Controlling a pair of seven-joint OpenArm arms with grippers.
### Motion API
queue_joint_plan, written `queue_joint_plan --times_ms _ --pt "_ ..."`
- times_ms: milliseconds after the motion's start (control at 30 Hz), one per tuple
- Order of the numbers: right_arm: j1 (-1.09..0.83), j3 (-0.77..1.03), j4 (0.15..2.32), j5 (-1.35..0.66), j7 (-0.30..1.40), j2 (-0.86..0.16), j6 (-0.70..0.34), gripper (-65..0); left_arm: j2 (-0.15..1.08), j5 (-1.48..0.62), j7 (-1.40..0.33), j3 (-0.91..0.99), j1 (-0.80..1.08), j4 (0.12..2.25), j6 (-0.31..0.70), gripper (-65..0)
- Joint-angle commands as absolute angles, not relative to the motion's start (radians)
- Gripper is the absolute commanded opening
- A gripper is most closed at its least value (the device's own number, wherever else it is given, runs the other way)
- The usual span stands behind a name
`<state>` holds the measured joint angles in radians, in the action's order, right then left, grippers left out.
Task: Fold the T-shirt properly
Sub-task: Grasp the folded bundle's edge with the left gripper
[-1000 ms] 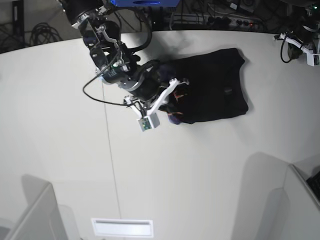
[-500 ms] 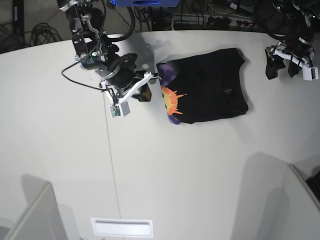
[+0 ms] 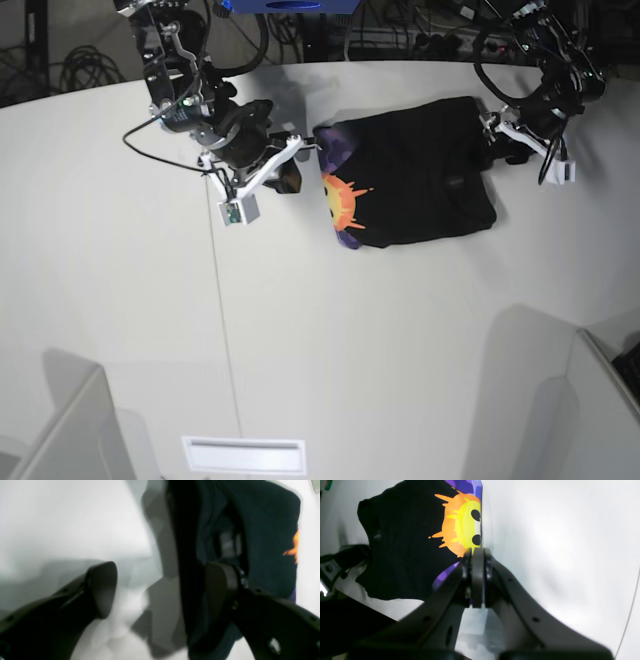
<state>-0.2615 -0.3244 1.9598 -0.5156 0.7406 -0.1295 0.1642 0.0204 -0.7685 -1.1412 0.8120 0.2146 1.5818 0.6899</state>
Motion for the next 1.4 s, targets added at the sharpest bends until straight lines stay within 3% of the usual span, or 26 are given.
queue_joint_plan --times_ms 0,700,867,933,1100,1133,1367 --pt "-0.255 -0.325 1.982 -0.519 0.720 -0.140 0.153 -65.0 0.025 -0.782 -1.141 0.802 0.206 1.587 0.698 -12.5" --pt "-0.255 -0.325 1.979 -0.519 0.727 -0.145 0.153 -65.0 -0.039 -0.782 -1.138 0.705 0.174 1.573 0.698 -12.5" --pt "-0.255 -0.325 1.979 -0.519 0.727 -0.145 0.153 -65.0 -0.036 -0.782 -1.138 0.705 0.157 1.484 0.698 -13.7" --pt "-0.255 -0.325 1.979 -0.519 0.727 -0.145 0.153 -65.0 -0.036 -0.780 -1.138 0.704 0.153 1.442 0.698 -21.4" --pt "-0.274 -0.320 1.982 -0.519 0.719 -0.145 0.153 -65.0 -0.016 -0.780 -1.135 0.704 0.151 1.420 0.698 -60.1" --pt "-0.275 -0.320 1.982 -0.519 0.719 -0.145 0.153 -65.0 -0.012 -0.780 -1.135 0.702 0.150 1.420 0.698 -65.0" --pt "-0.289 -0.318 1.982 -0.519 0.719 -0.145 0.153 -65.0 0.104 -0.779 -1.135 0.559 0.139 1.422 0.698 -65.0"
